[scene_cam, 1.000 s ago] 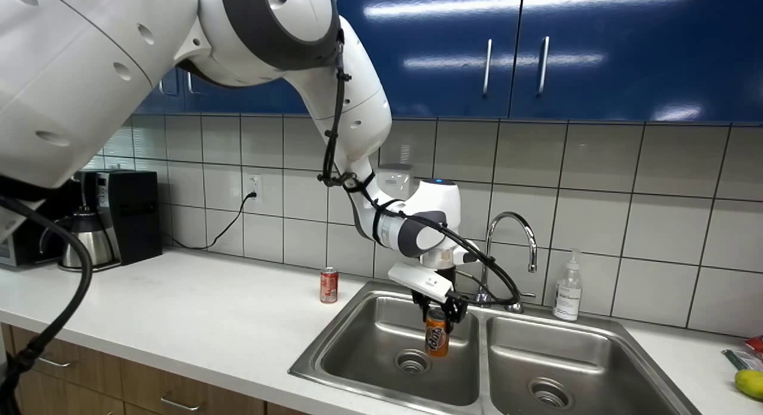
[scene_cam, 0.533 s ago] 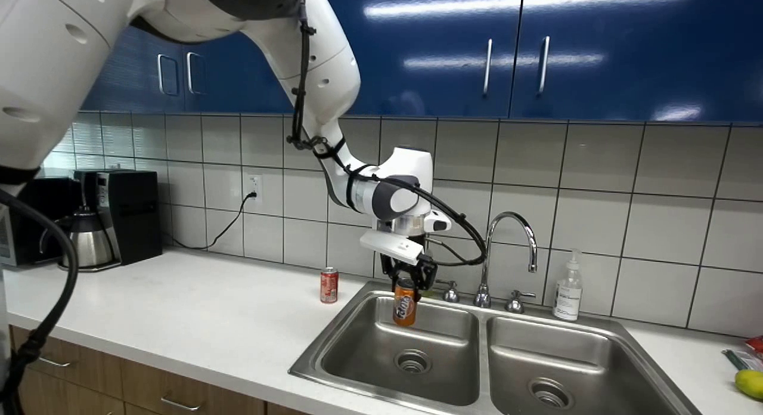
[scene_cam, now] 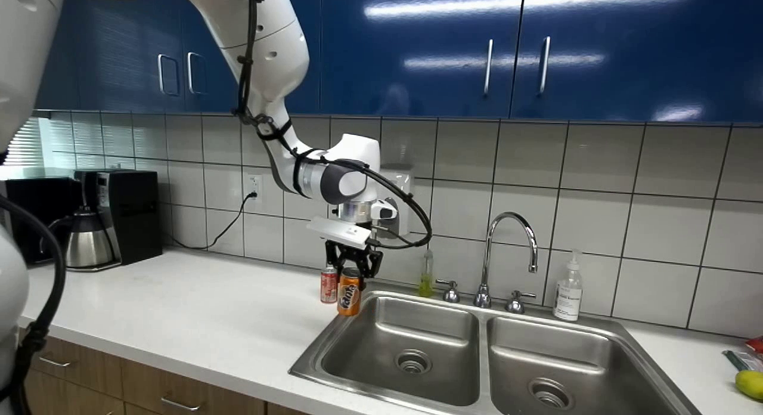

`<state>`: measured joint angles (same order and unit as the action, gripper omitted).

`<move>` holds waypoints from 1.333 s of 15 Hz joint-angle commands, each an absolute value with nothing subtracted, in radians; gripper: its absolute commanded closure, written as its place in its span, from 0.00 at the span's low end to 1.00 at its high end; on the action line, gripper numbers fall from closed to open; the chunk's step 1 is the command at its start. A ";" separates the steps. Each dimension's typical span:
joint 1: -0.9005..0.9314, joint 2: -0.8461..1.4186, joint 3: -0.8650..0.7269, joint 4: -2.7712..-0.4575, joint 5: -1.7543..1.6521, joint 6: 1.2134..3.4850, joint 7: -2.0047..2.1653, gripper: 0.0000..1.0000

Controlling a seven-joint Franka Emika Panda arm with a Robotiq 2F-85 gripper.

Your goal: Remove the can from the sink

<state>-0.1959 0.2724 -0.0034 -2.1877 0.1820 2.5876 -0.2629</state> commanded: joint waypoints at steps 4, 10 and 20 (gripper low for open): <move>-0.104 0.156 0.035 -2.356 0.156 2.579 -0.305 0.62; -0.065 0.182 0.062 -2.399 0.167 2.617 -0.350 0.62; -0.075 0.316 0.070 -2.393 0.133 2.731 -0.378 0.62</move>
<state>-0.0587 0.2892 0.0548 -2.3944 0.1558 2.6908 -0.3562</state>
